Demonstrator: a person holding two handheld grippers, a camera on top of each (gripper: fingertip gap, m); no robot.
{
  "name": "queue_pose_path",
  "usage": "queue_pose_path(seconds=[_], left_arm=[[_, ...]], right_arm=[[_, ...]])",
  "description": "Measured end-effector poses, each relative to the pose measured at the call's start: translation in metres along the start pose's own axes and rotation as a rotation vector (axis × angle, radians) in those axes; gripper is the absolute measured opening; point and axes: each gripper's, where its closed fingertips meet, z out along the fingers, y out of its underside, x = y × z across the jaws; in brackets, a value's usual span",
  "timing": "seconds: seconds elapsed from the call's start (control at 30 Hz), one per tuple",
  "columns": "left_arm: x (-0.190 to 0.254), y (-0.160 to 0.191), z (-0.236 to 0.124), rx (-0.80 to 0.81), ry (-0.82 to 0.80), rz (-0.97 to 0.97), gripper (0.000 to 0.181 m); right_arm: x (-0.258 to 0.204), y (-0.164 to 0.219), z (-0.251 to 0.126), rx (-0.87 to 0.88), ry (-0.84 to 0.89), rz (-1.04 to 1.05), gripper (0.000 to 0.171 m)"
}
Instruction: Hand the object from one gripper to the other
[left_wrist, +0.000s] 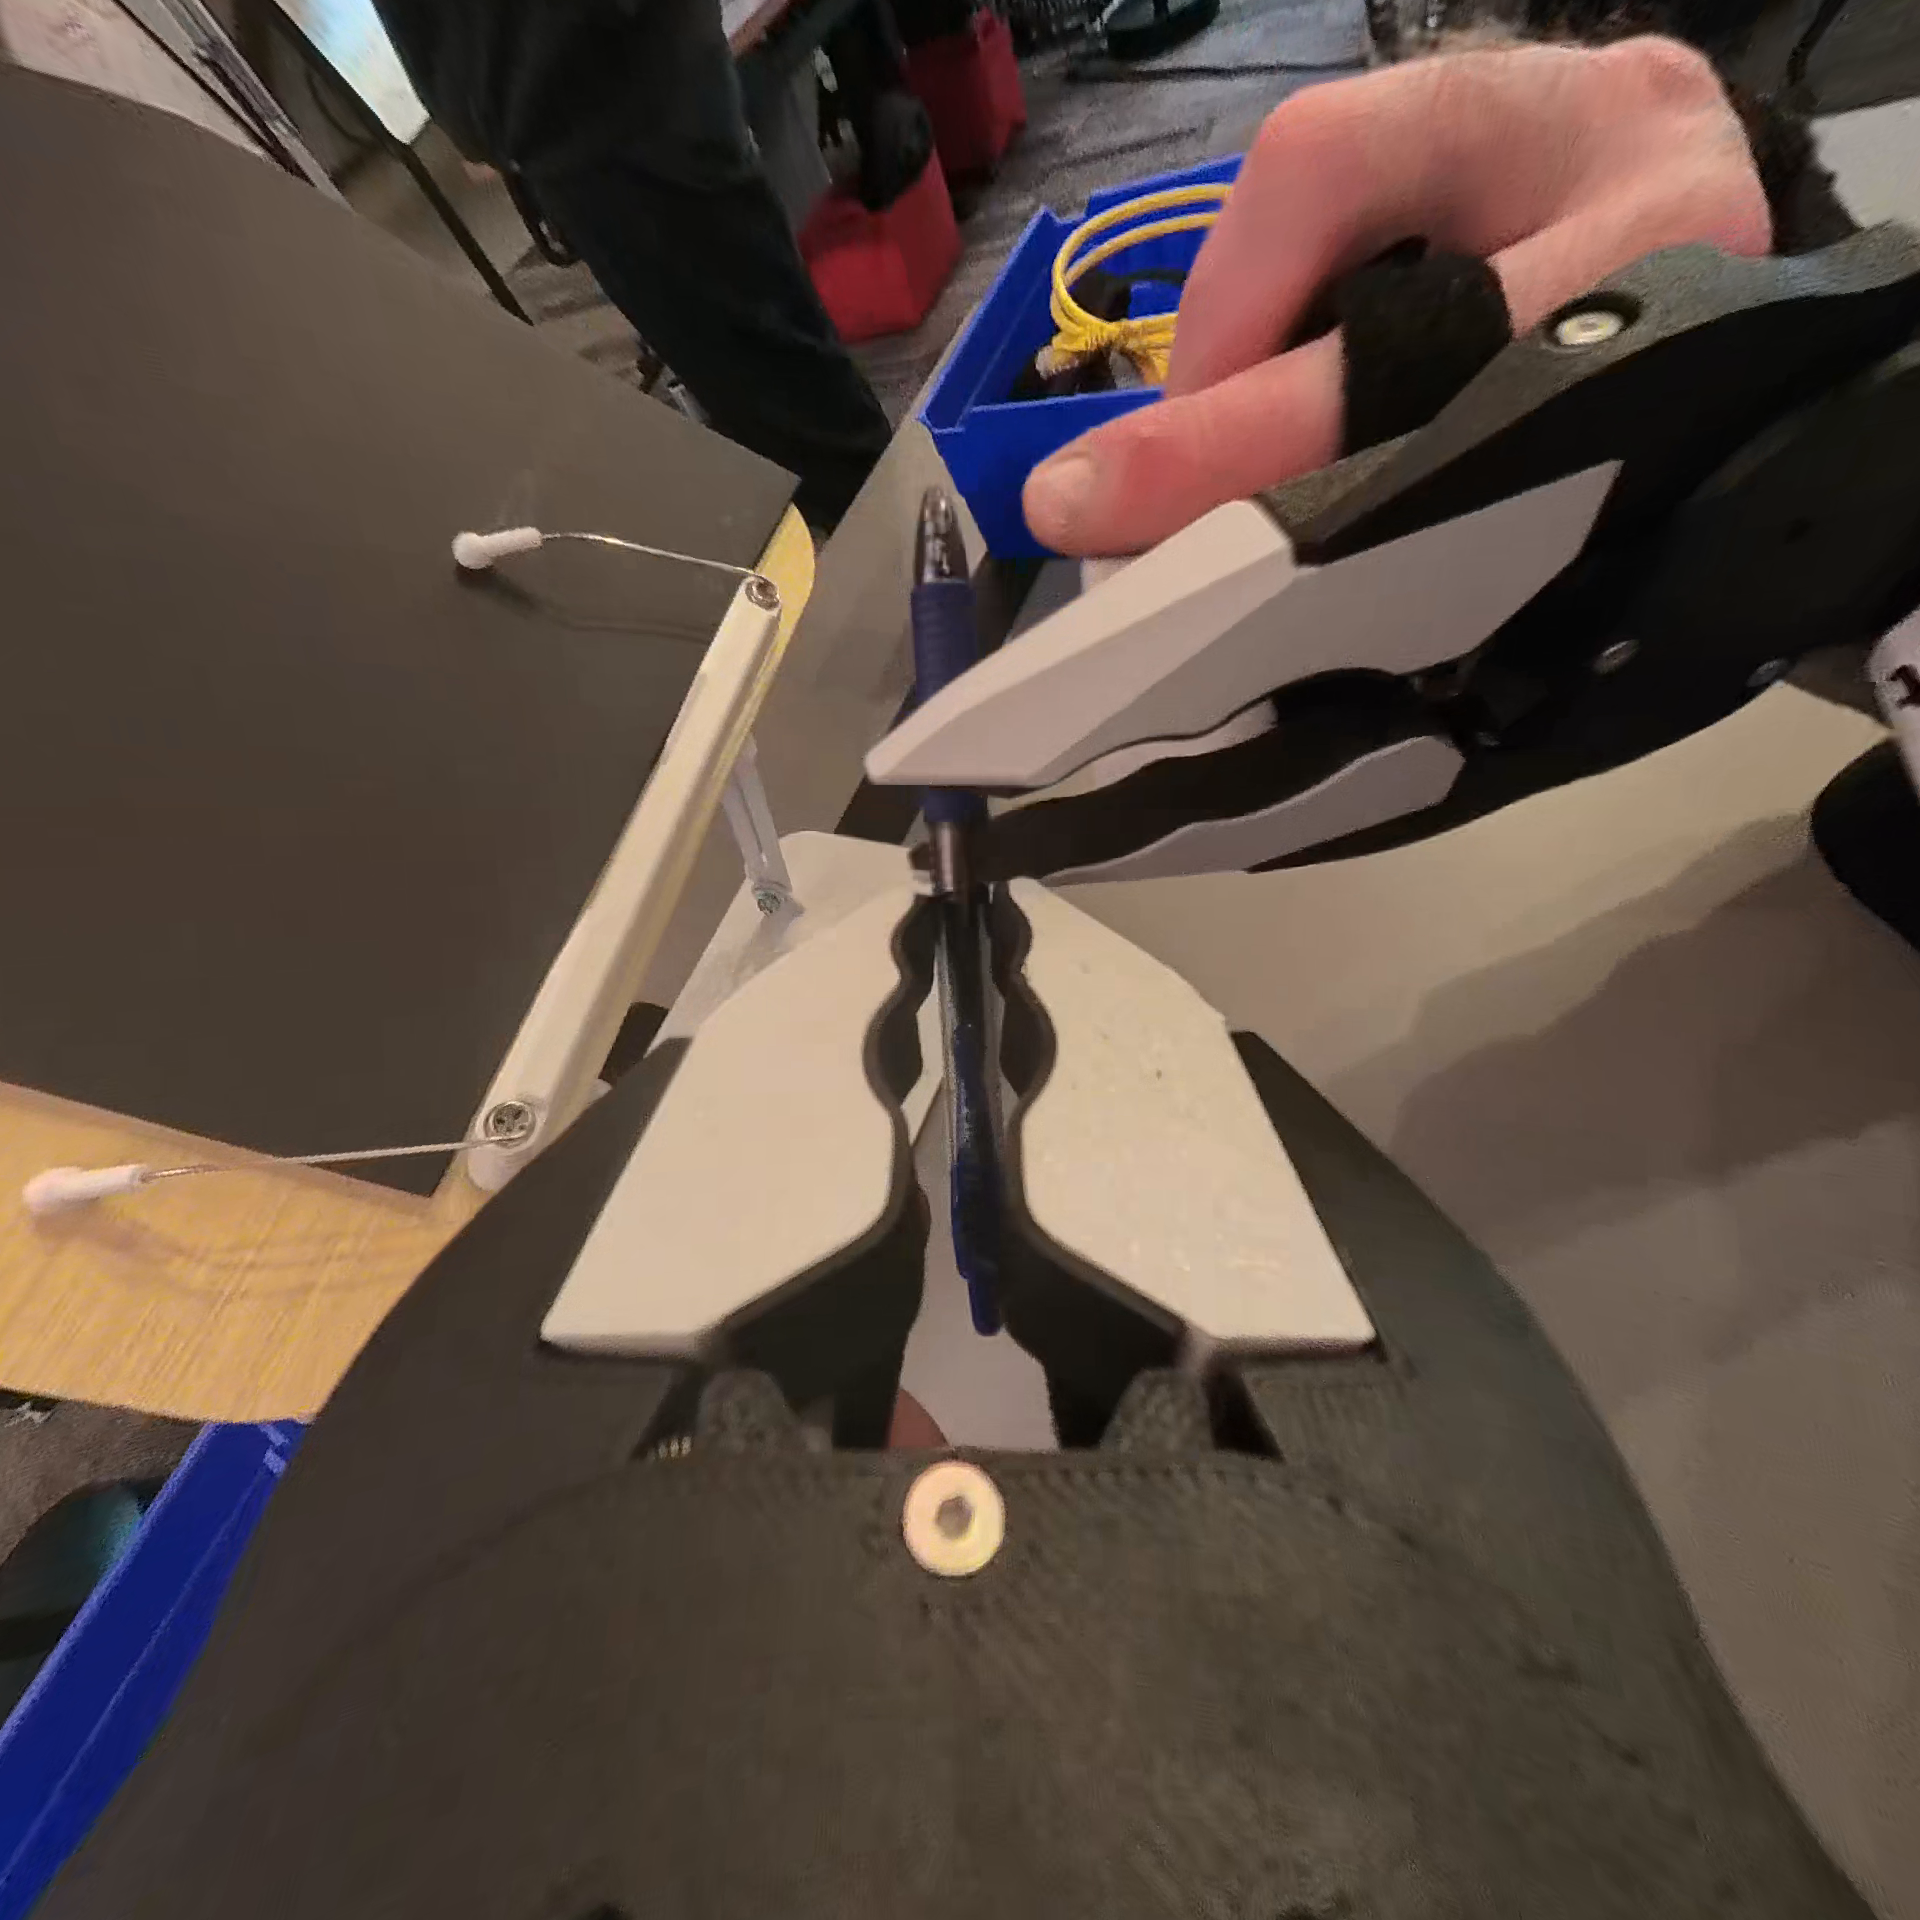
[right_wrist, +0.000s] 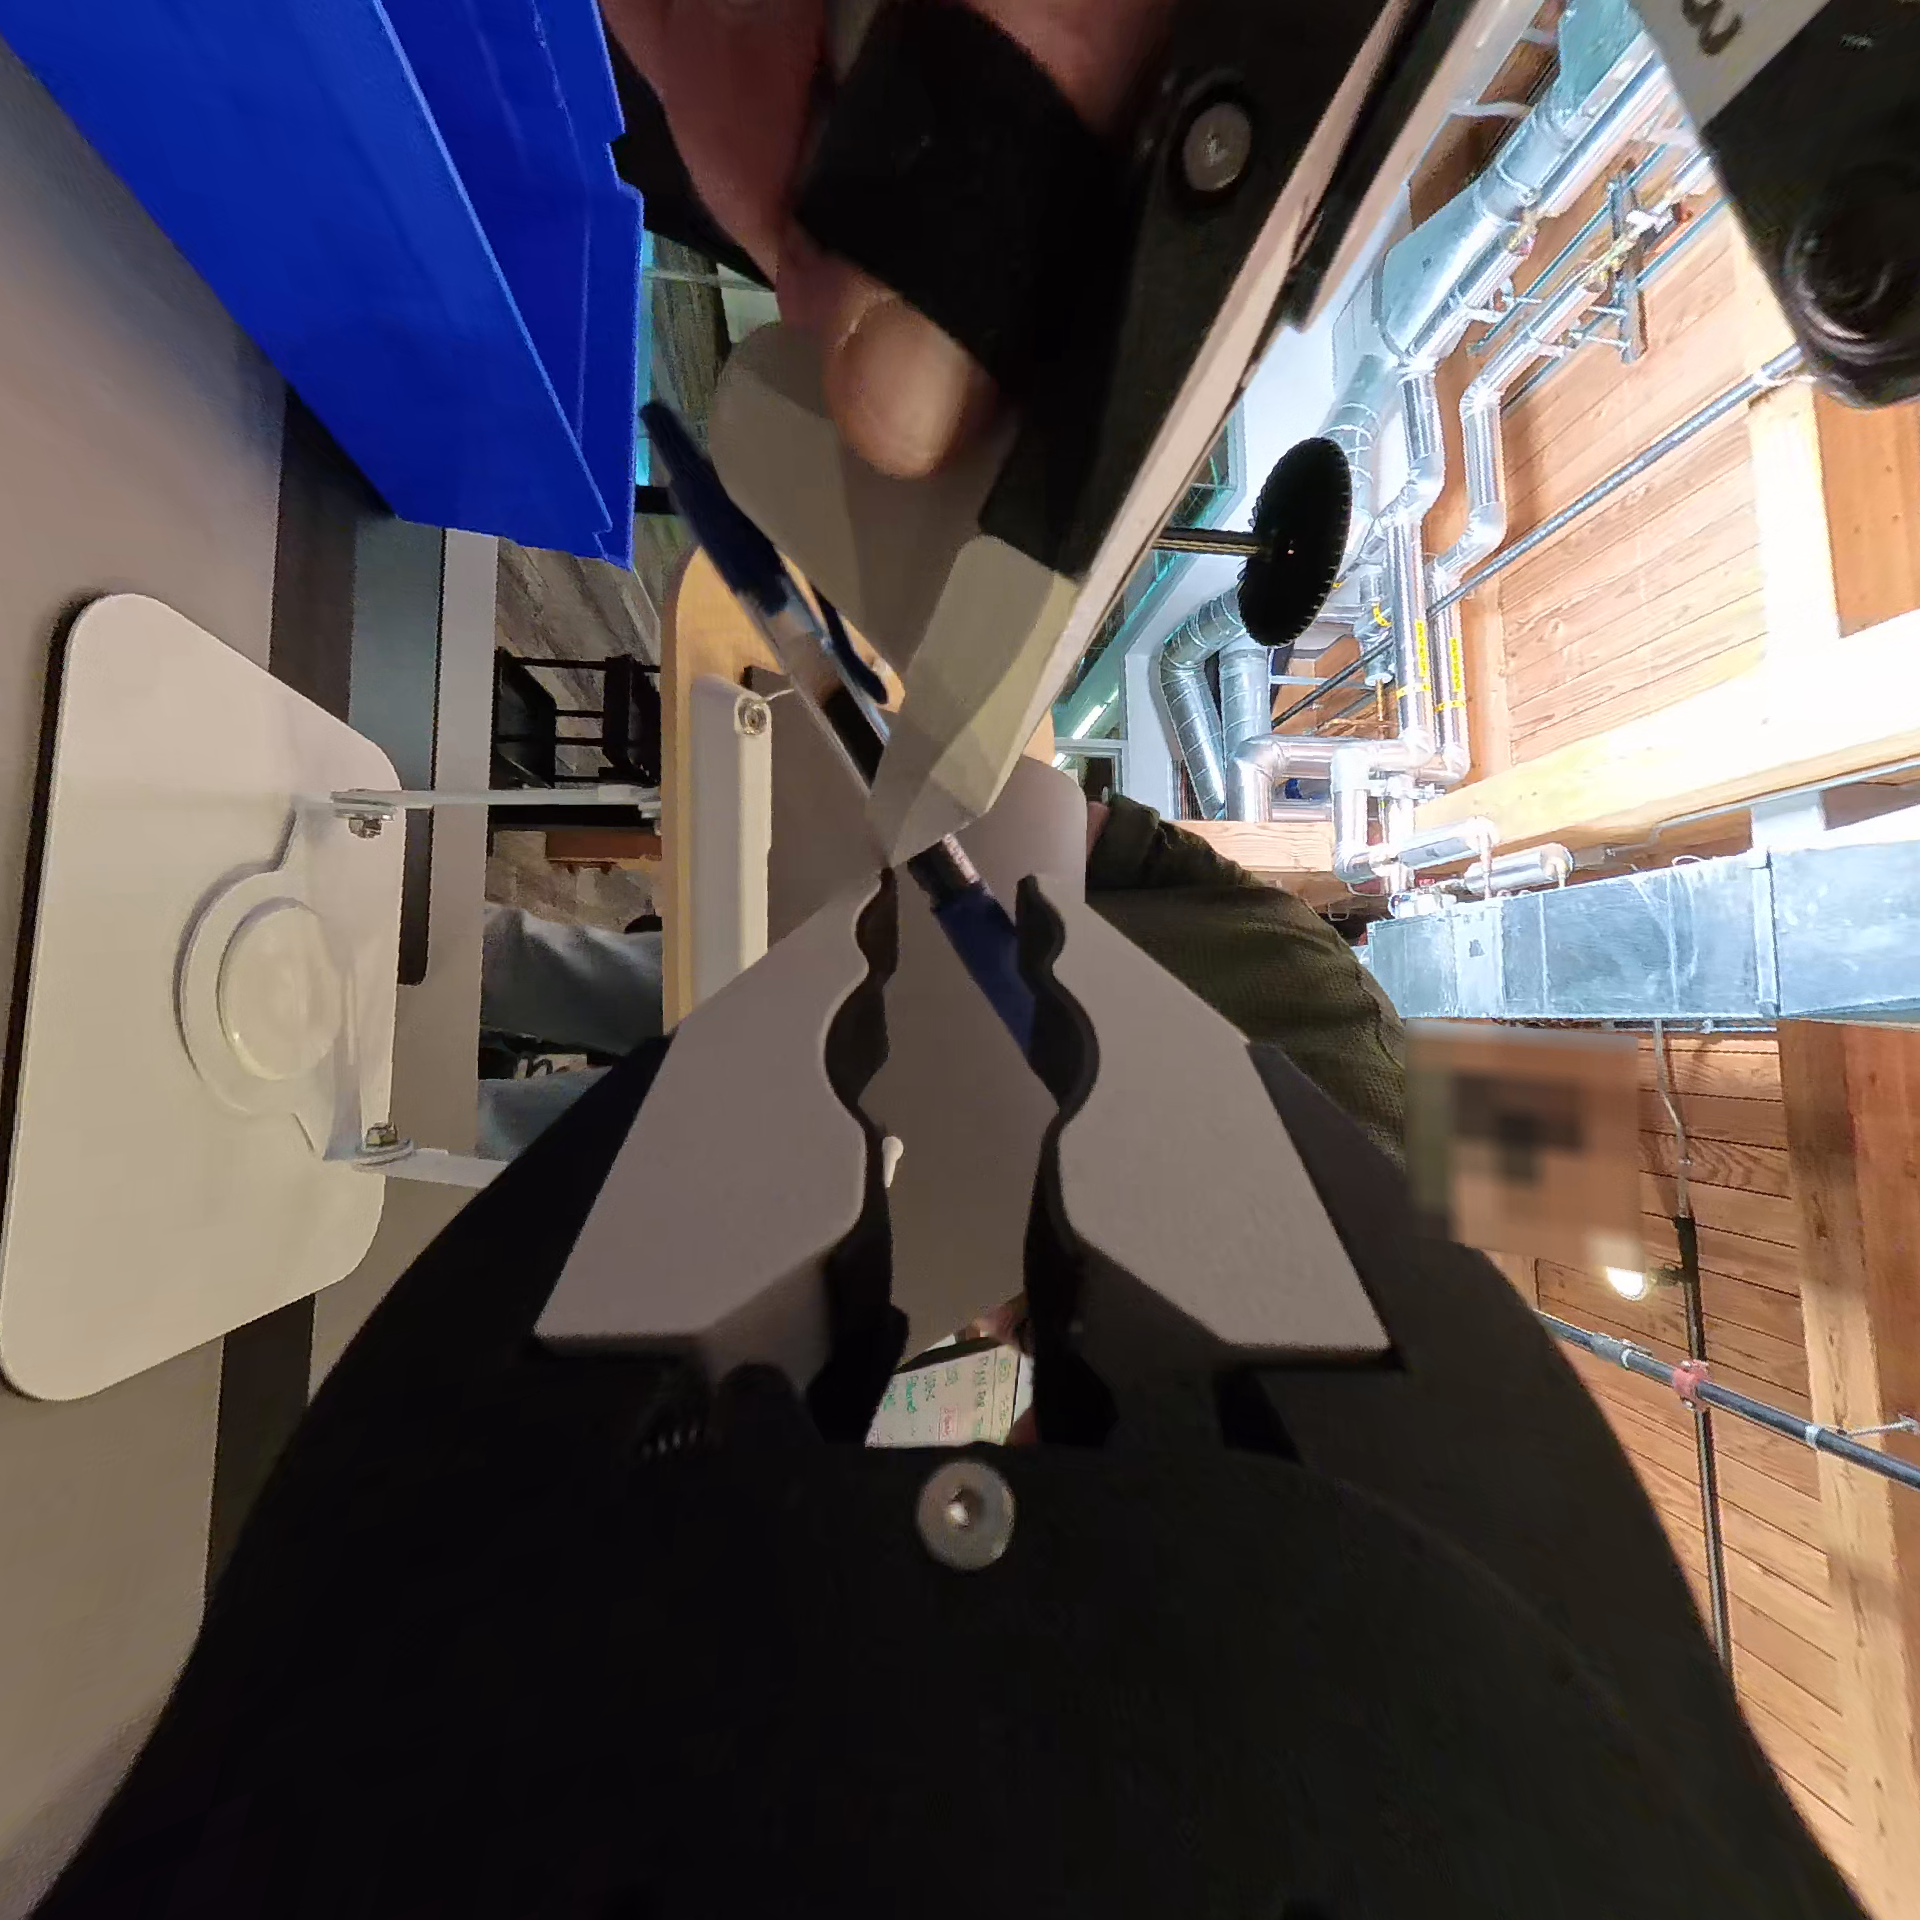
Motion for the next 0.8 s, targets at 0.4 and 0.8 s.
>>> queue_pose_path(seconds=[0.4, 0.8], left_arm=[[-0.005, -0.024, -0.014, 0.125, -0.046, 0.042, 0.022], [-0.03, -0.068, -0.04, 0.486, -0.208, -0.045, 0.039]], right_arm=[[-0.002, 0.018, 0.005, -0.044, 0.018, 0.259, 0.008], [0.016, 0.029, 0.009, 0.101, -0.007, 1.315, 0.008]])
